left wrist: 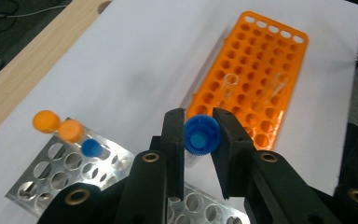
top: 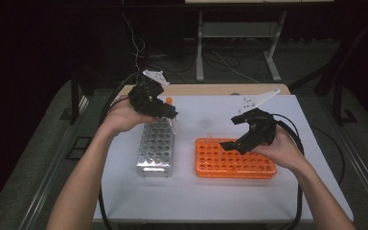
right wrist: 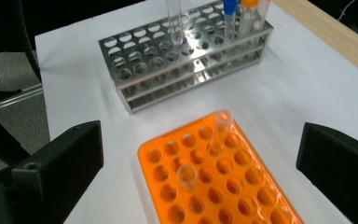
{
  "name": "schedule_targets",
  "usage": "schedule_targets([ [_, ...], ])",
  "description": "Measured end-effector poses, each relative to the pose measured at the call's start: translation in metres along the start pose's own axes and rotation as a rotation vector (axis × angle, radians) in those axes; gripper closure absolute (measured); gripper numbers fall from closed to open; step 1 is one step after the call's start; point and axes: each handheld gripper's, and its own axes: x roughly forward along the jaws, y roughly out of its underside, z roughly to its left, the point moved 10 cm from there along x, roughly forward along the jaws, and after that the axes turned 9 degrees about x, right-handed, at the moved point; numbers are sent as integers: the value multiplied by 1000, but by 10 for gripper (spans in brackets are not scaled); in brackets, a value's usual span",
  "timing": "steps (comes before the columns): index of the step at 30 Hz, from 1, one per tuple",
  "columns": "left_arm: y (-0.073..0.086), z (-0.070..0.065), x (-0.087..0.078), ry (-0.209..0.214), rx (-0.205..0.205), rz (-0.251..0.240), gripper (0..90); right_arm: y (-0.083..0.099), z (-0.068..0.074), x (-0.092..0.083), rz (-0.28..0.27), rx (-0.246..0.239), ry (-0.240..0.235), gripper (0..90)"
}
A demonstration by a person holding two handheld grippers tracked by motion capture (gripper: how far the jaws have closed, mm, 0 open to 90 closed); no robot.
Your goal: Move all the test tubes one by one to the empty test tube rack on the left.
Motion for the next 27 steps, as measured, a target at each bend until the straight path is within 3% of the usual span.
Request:
schedule_targets([
  [15, 15, 34, 16, -93, -49, -16, 742, 33, -18, -8, -8, 63, 7, 2],
  [27, 29, 52, 32, -119, -81, -8, 742, 49, -26, -6, -5, 94, 2, 2],
])
